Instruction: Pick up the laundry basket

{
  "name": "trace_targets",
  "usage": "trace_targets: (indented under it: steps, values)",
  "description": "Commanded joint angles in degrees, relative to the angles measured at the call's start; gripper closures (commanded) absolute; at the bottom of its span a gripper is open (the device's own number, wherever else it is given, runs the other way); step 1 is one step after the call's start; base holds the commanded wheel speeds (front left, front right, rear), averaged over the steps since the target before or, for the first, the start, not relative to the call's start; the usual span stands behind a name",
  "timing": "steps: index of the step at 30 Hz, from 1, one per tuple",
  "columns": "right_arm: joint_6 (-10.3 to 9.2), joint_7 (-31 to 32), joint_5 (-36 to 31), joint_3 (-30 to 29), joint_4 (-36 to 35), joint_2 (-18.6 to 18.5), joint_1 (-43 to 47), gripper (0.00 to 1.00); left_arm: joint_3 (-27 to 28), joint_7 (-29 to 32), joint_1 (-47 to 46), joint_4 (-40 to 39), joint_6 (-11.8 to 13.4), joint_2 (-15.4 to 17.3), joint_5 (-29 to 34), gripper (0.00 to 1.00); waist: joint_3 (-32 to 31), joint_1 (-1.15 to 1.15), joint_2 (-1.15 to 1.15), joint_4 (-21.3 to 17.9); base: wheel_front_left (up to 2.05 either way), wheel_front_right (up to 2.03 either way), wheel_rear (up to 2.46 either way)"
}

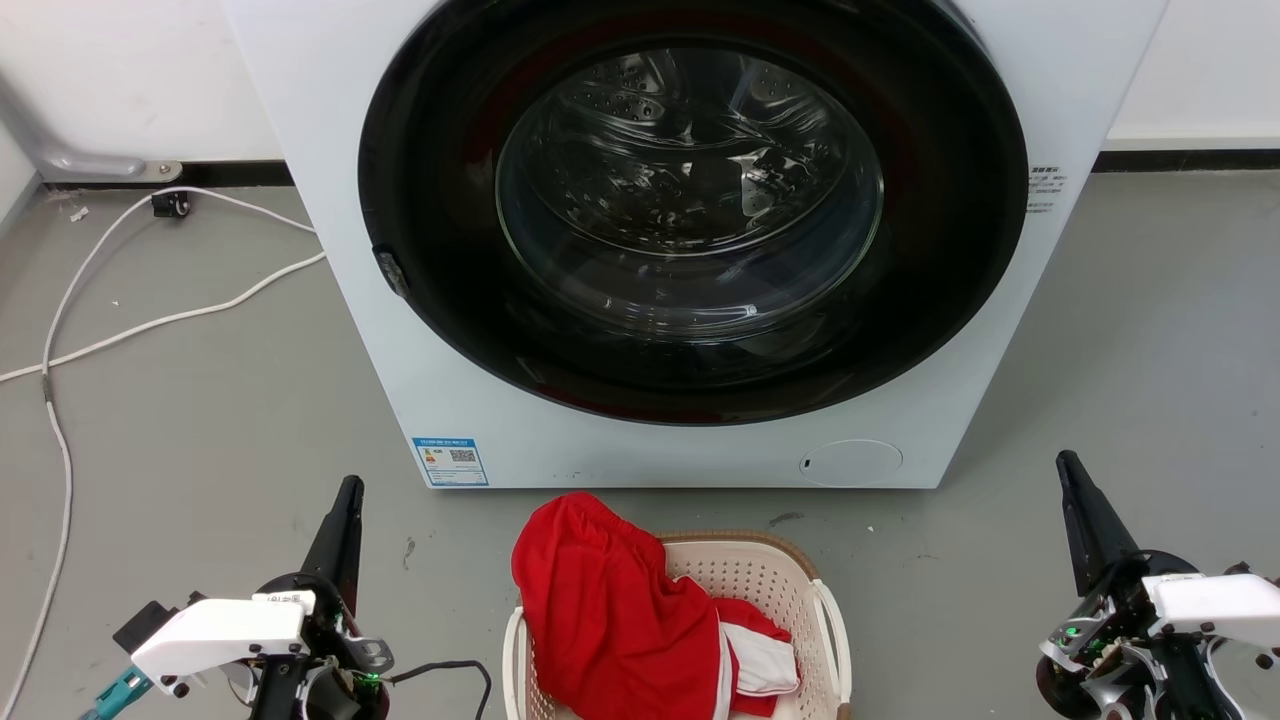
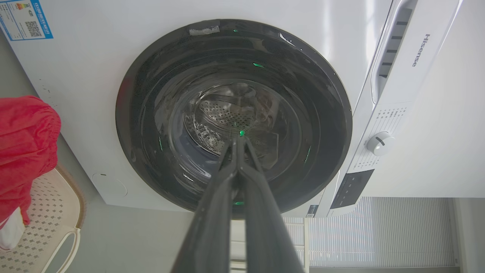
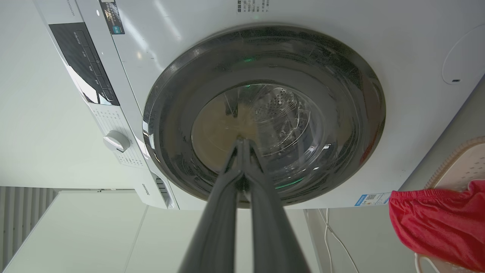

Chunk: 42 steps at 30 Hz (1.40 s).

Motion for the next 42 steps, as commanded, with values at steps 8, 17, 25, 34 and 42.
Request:
trace_targets:
  steps: [8, 17, 25, 34, 42]
  values:
    - [0.0, 0.22, -0.27, -0.12, 0.04, 0.21, -0.7, 1.0, 0.23, 0.17, -0.55, 0.07, -0.25, -0.06, 0.17, 1.0, 0.0, 0.0, 0.0, 0.0, 0.0, 0.0, 0.0]
    - [0.0, 0.25, -0.31, -0.15, 0.04, 0.24, -0.71, 1.0, 0.26, 0.21, -0.56, 0.07, -0.25, -0.09, 0.19, 1.0, 0.0, 0.0, 0.0, 0.0, 0.0, 0.0, 0.0]
    - [0.0, 0.17, -0.36, -0.17, 0.04, 0.25, -0.71, 1.0, 0.28, 0.24, -0.56, 0.07, -0.25, -0.1, 0.22, 1.0, 0.0, 0.0, 0.0, 0.0, 0.0, 0.0, 0.0]
    - [0.0, 0.19, -0.02, -0.13, 0.0, 0.11, -0.01, 0.0, 0.11, 0.08, -0.01, 0.0, 0.0, -0.07, 0.15, 0.0, 0.0, 0.0, 0.0, 0.0, 0.0, 0.0, 0.0]
    - [-0.01, -0.96, -1.06, 0.59, 1.23, 0.37, 2.03, 0.0, -0.47, -1.15, 2.08, 0.97, 0.07, -0.33, 1.11, 0.0, 0.02, 0.0, 0.0, -0.01, 0.0, 0.0, 0.0]
